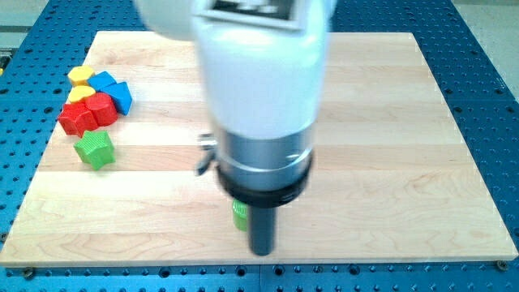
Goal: Place the green circlre at the center of the board
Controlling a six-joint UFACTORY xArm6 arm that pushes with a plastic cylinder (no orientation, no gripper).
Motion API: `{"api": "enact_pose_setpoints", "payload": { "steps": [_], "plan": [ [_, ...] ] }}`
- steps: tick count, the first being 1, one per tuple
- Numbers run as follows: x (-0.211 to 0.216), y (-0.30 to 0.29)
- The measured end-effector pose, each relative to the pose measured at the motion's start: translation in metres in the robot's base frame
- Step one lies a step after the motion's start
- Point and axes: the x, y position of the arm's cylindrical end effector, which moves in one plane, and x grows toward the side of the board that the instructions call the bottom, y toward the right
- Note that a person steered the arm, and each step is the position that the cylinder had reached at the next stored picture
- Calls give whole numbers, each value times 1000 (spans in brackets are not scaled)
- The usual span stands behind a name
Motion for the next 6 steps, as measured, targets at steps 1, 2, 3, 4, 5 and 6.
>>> {"api": "enact_pose_setpoints", "payload": {
  "steps": [1, 2, 3, 4, 5, 6],
  "plan": [
    [-36, 26],
    [-72, -5],
    [-77, -42],
    [-69, -66],
    [-57, -58],
    [-51, -52]
  ]
}}
